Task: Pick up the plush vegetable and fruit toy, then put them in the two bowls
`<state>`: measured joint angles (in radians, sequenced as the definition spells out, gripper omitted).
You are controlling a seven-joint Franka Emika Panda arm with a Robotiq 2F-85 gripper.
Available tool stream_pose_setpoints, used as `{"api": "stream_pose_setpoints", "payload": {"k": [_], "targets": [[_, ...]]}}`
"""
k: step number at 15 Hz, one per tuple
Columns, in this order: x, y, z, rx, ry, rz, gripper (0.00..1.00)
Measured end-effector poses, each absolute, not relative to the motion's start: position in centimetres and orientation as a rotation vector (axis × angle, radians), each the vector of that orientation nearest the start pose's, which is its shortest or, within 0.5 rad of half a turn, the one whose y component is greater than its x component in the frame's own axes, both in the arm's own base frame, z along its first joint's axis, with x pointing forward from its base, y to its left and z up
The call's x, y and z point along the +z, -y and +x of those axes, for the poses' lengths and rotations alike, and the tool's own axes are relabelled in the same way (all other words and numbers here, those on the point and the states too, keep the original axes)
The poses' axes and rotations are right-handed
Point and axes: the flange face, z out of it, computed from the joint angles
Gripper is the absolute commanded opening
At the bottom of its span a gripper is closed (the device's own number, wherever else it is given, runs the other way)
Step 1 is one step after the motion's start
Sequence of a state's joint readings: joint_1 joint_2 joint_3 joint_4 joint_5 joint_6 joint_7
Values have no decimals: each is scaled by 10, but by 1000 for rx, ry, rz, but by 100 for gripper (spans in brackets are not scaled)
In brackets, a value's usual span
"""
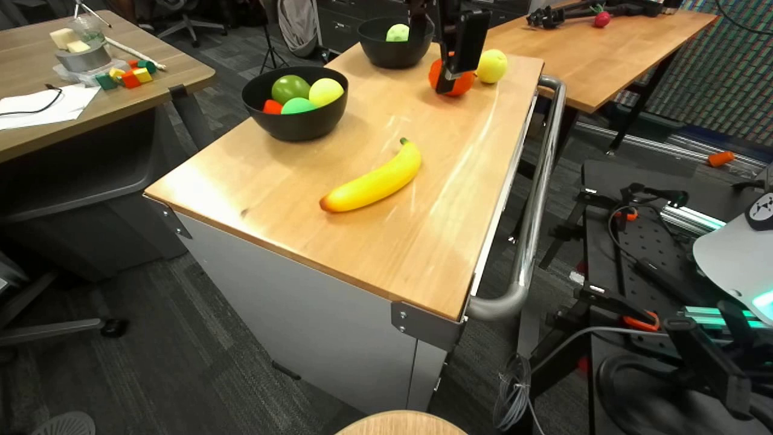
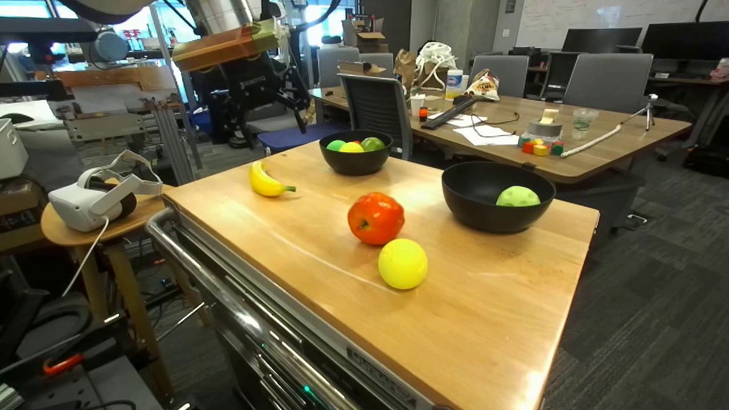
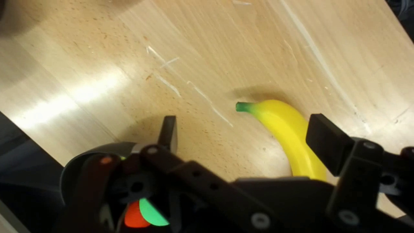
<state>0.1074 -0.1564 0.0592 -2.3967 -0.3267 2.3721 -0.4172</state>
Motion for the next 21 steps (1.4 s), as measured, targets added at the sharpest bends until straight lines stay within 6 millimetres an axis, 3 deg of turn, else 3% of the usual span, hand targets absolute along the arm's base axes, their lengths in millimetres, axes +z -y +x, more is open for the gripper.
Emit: {"api": "stream_pose_setpoints", "payload": {"k": [4, 13, 14, 15, 17, 21], "targets": [[383, -78, 479, -128, 1415, -3039, 100], [315, -121, 488, -14, 1763, -2628, 100], [310, -124, 490, -10, 1778, -2602, 96], [307, -127, 493, -9, 1789, -2578, 74], [301, -131, 498, -21, 1797, -2535, 69], [297, -135, 506, -48, 1802, -2479, 36]]}}
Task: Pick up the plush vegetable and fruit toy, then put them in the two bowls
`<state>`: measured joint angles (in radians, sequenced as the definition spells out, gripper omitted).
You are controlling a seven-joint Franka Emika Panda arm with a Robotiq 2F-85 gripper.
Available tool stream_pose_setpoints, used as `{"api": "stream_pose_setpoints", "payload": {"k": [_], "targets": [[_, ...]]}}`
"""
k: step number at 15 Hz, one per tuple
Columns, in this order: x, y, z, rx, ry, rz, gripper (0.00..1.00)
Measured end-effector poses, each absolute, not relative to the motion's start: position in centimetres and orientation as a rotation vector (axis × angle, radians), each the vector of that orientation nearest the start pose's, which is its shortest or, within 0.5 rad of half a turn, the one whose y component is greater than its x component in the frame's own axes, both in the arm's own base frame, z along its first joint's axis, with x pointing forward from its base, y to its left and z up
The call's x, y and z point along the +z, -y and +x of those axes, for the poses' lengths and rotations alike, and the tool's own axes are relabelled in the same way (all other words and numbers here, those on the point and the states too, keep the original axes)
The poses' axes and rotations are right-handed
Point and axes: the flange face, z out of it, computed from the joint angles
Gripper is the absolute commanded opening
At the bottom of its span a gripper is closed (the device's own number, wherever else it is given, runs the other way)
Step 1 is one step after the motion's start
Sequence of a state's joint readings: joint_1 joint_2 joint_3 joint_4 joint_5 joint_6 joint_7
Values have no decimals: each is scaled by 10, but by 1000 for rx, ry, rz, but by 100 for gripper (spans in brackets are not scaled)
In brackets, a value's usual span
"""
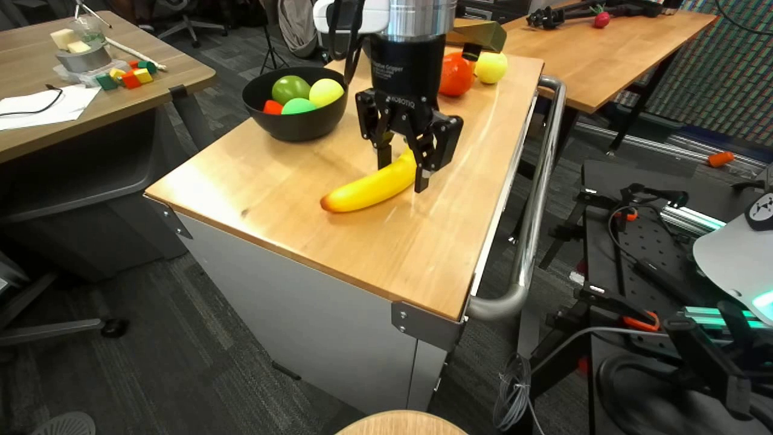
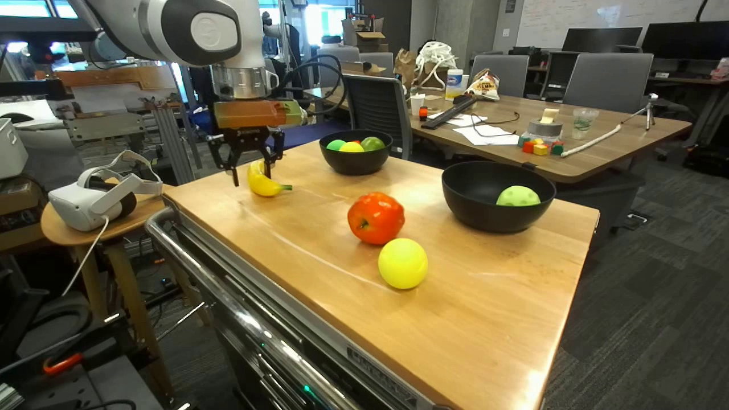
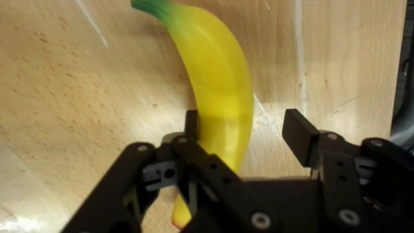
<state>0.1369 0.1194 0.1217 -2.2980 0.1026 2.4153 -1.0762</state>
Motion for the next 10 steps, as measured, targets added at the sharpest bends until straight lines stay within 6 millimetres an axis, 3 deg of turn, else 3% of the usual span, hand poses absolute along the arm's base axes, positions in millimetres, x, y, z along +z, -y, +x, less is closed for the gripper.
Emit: {"api": "stream_pose_setpoints", "payload": {"k": [3, 7, 10], "targets": [[297, -132, 507, -56, 1792, -2474, 16], [307, -127, 512, -91, 1764, -2567, 16], [347, -118, 517, -177, 1777, -2716, 16]]}}
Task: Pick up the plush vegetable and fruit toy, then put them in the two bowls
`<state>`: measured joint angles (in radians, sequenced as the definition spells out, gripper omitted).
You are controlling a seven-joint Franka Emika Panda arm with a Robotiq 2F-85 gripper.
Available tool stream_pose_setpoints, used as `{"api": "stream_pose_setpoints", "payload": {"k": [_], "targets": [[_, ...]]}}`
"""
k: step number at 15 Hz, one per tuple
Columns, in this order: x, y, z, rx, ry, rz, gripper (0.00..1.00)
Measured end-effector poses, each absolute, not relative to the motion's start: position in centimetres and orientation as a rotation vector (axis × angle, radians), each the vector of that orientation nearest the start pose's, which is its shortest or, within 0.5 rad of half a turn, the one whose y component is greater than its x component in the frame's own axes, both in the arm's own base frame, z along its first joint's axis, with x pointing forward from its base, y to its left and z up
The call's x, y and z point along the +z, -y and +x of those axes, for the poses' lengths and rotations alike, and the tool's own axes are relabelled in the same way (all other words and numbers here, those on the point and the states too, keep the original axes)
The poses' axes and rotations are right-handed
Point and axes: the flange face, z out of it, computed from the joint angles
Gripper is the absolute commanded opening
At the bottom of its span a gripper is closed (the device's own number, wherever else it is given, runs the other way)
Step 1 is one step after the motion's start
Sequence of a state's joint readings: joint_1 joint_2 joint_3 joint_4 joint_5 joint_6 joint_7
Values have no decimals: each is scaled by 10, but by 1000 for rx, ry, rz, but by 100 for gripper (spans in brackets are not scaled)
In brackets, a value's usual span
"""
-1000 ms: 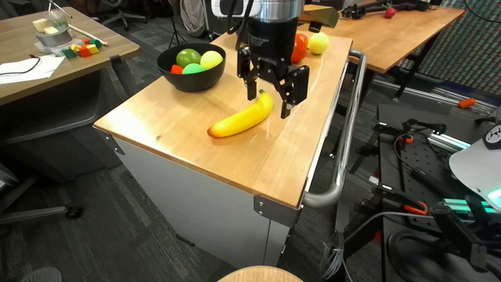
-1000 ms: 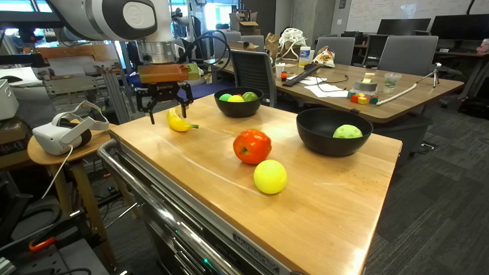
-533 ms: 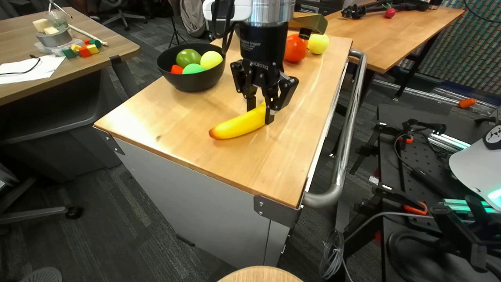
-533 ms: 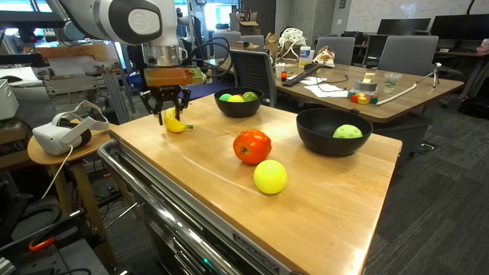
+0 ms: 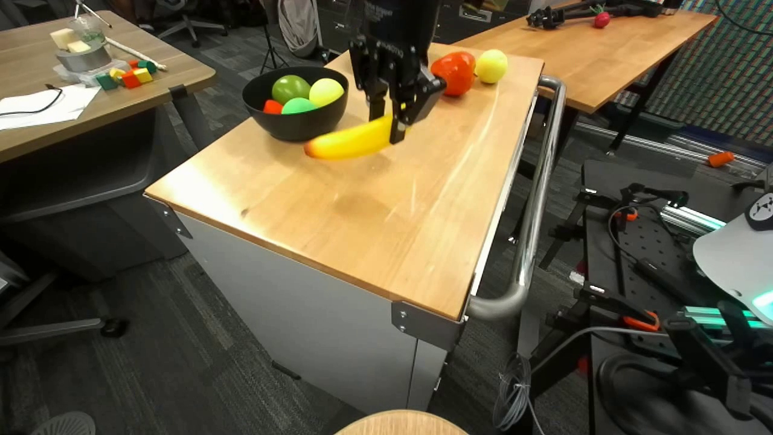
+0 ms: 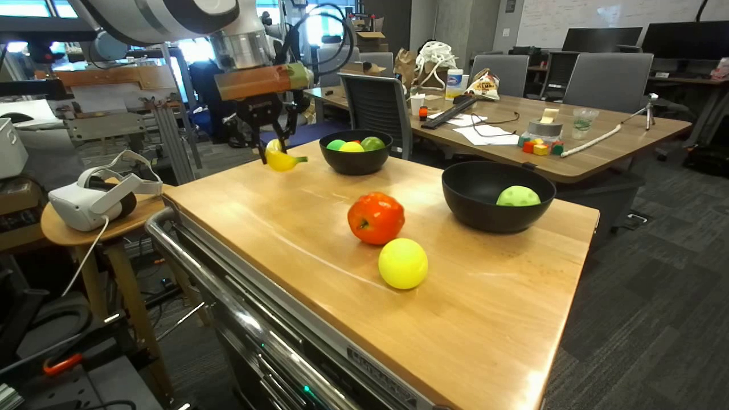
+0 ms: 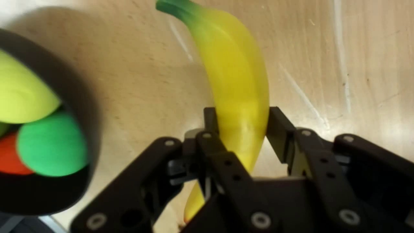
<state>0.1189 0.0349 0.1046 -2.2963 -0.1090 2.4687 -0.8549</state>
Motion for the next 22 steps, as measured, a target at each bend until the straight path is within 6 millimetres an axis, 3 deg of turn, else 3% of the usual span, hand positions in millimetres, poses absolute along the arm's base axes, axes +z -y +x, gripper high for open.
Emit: {"api": "stream_pose_setpoints", "payload": {"k": [4, 7, 9, 14, 22], "targets": [[430, -82, 518, -356, 1767, -2937, 16], [469, -50, 521, -482, 1579, -3102, 16], [471, -26, 527, -514, 1413, -3199, 16], [448, 32, 539, -529, 947, -3406, 16], [426, 88, 573, -681, 228, -3634, 16]]}}
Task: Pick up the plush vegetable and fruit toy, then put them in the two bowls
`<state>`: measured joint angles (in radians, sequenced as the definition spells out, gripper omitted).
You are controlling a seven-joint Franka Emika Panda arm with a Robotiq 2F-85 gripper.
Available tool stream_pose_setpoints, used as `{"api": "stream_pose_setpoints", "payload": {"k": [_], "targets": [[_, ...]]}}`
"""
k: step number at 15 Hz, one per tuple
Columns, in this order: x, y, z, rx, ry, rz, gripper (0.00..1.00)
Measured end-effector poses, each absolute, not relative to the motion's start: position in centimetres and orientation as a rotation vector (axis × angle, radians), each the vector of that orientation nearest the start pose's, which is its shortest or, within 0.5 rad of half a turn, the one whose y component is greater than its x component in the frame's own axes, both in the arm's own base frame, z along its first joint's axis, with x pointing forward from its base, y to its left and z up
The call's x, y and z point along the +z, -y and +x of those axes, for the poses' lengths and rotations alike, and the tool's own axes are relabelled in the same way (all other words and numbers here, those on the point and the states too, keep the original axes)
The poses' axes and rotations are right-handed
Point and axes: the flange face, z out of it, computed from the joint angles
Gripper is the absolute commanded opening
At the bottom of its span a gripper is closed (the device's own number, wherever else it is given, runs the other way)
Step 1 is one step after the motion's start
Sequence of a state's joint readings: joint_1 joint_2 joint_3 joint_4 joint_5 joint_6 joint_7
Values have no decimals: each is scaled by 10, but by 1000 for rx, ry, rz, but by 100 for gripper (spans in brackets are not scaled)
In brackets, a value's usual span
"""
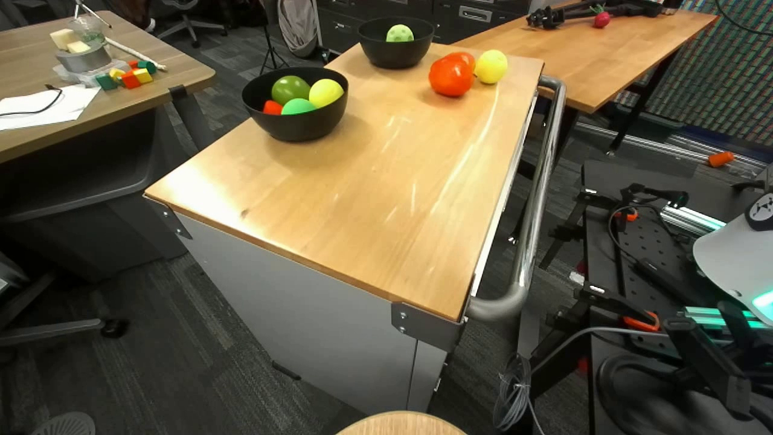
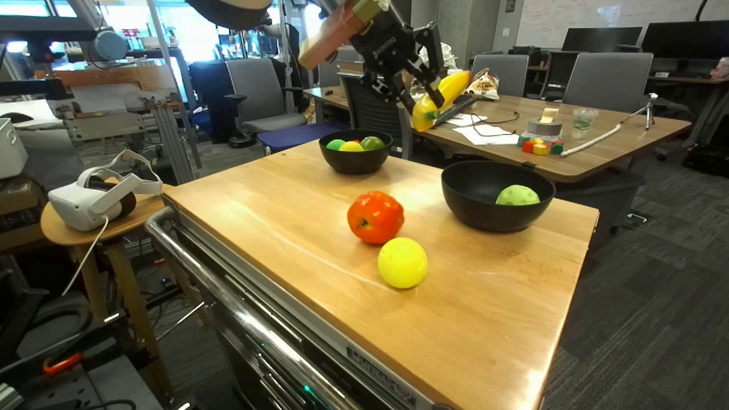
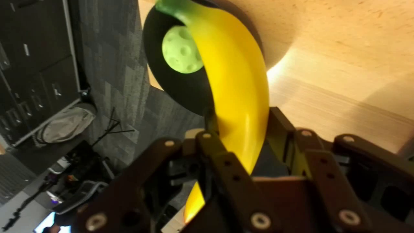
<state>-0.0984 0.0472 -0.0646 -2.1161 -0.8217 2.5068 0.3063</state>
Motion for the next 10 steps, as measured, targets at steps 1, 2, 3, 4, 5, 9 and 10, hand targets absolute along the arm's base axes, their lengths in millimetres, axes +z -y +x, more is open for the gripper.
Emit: {"api": "stream_pose_setpoints", "payload": {"k": [1, 2, 3, 4, 5, 9, 10], "targets": [[421, 95, 577, 486, -98, 2506, 16], [414, 102, 581, 495, -38, 2480, 16], [407, 109, 585, 503, 22, 2455, 16], [399, 115, 588, 508, 84, 2428, 16], [391, 120, 592, 507, 147, 2400, 16], [359, 133, 603, 462, 394, 2294, 16], [352, 134, 606, 445, 451, 2264, 16]]}}
